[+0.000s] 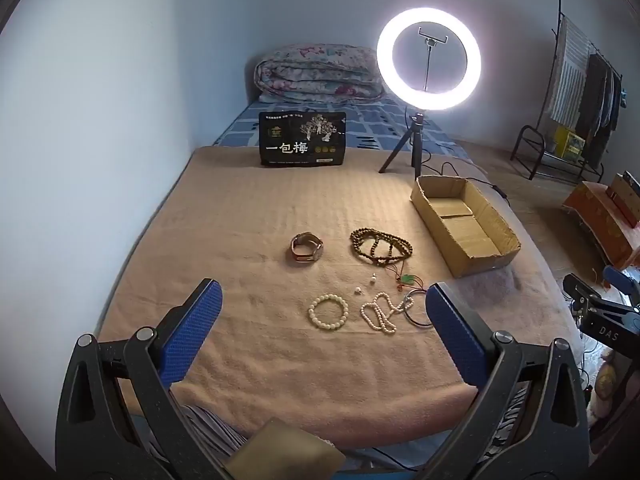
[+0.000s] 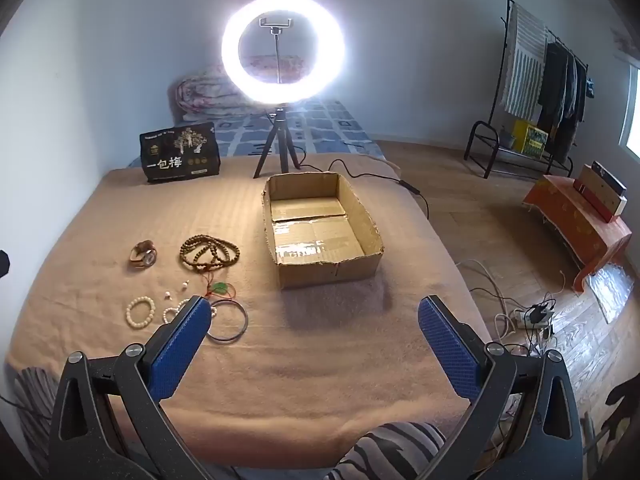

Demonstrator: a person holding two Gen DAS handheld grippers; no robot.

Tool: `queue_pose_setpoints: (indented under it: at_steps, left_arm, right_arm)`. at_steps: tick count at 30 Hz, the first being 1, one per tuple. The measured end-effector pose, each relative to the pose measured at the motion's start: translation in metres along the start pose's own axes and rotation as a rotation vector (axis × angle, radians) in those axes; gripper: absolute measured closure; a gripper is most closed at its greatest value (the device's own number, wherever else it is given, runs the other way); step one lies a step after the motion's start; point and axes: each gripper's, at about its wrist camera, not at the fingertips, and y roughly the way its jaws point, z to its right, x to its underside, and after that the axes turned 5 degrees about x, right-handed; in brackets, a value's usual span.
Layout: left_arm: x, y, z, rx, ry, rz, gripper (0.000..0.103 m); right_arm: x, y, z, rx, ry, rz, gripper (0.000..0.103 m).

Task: Organize jewelry

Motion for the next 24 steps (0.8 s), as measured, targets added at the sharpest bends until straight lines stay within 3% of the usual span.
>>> queue_pose_setpoints:
  at_steps: [1,7,24]
  left_arm:
    - [-0.004,0.0,-0.013,0.017,-0.033,0.001,0.0]
    - [-0.001,-0.007,0.0,-0.054,0.011,0.038,0.0]
    - [-0.013,-0.011,0.002,-0.054,0.012,0.052,0.0]
  right_arm:
    - [0.0,-0.001,0.001,-0.002,-0.003,0.001,0.001]
    - [0.001,0.0,-0.005,0.014,-0.013,-0.001,0.001]
    - [0.001,-0.001,-0.006,0.003,-0.015,-0.002,0.001]
